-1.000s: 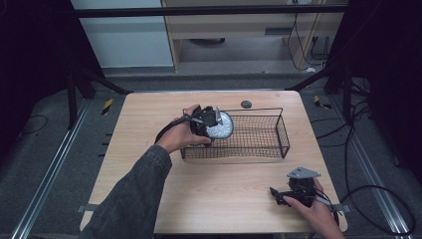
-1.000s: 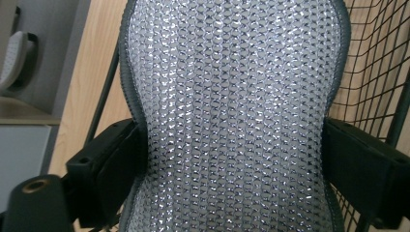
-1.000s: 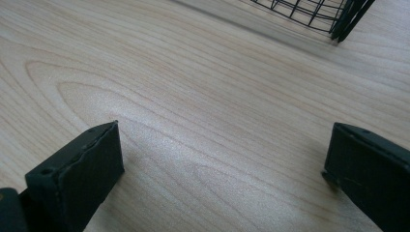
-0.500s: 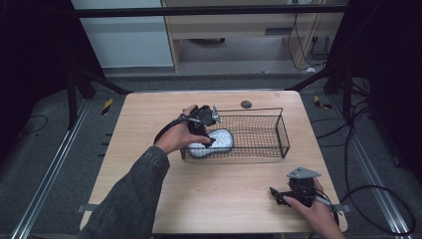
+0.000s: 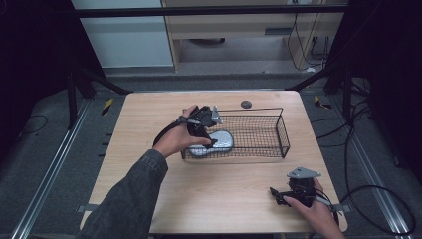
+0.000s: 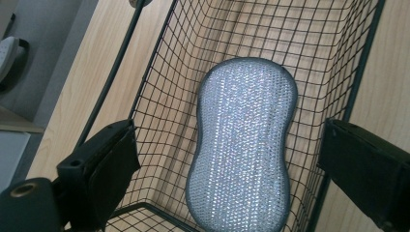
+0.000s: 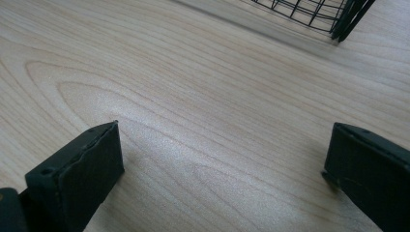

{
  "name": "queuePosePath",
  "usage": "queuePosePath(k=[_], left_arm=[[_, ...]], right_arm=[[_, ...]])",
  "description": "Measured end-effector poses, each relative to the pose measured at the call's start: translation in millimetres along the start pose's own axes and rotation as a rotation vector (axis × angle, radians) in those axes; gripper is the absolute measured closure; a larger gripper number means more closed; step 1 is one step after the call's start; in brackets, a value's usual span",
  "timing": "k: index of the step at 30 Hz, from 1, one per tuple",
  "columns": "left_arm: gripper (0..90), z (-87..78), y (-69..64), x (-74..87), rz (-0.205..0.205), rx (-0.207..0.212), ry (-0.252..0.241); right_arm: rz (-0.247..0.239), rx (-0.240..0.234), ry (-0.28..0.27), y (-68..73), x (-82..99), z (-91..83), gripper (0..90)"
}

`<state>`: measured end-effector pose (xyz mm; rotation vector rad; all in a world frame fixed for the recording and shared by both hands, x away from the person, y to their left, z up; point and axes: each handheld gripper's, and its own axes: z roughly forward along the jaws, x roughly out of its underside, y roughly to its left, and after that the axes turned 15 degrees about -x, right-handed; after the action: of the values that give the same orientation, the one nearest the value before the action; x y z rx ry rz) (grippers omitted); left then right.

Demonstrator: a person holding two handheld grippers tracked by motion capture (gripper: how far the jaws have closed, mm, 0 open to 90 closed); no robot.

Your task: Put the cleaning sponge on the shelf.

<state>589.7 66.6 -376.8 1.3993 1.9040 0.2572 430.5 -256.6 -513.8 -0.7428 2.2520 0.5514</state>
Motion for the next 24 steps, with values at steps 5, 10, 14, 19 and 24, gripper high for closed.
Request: queuePosePath(k=[5,10,14,19,24], left_arm=[[5.7,-4.2,-5.1,-2.1,-0.004,0.006,-0.013],[5.1,-8.0,-8.1,-3.8,-0.017,-0.001,-0.027],[5.0,-12.4,-11.3,-4.2,-0.030,0.001,-0.047],[4.8,-18.4,-18.2,-5.0,-0.035,0.005,-0.052],[4.7,-23.2,-24.3,-5.8,-0.042,0.002,-0.060]], right_arm=[[0.000,0.000,0.000,0.0,0.0,0.0,0.3],[0.000,0.000,0.000,0.0,0.0,0.0,0.3],[-0.001,0.000,0.000,0.0,0.0,0.0,0.3],[-0.001,0.000,0.000,-0.1,0.0,0.0,0.3],[-0.001,0.000,0.000,-0.1,0.0,0.0,0.3]])
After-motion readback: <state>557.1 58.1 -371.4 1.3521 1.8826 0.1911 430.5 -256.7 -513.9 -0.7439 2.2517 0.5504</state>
